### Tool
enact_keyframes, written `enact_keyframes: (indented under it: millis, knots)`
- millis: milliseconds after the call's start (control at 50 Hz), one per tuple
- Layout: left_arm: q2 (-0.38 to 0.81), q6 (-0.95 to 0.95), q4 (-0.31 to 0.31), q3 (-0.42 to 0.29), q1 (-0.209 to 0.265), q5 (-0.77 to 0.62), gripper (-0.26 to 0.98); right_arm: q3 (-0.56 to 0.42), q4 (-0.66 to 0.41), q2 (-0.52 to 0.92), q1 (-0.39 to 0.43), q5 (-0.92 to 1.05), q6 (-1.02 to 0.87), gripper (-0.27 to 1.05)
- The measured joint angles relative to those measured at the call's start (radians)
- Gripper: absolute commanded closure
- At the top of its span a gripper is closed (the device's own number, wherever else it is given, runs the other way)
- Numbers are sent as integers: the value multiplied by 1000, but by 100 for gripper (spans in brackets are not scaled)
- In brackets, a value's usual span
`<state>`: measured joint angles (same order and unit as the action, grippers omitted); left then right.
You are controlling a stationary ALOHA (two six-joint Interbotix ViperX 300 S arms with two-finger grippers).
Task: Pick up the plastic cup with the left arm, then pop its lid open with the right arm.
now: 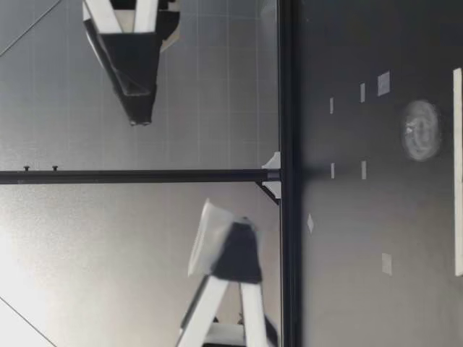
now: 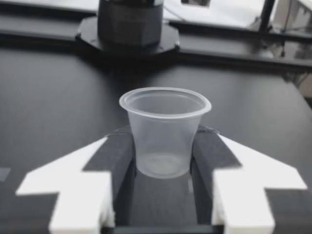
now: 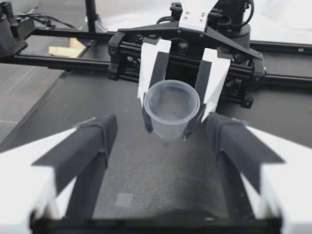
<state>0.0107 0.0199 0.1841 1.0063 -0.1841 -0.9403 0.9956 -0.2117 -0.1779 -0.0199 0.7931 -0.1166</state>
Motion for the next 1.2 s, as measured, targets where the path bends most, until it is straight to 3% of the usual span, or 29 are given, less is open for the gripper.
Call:
enact_keyframes:
  millis: [1200]
  knots:
    - [-6, -6, 0, -3, 0, 29, 50, 2, 2, 5, 0, 2, 2, 4]
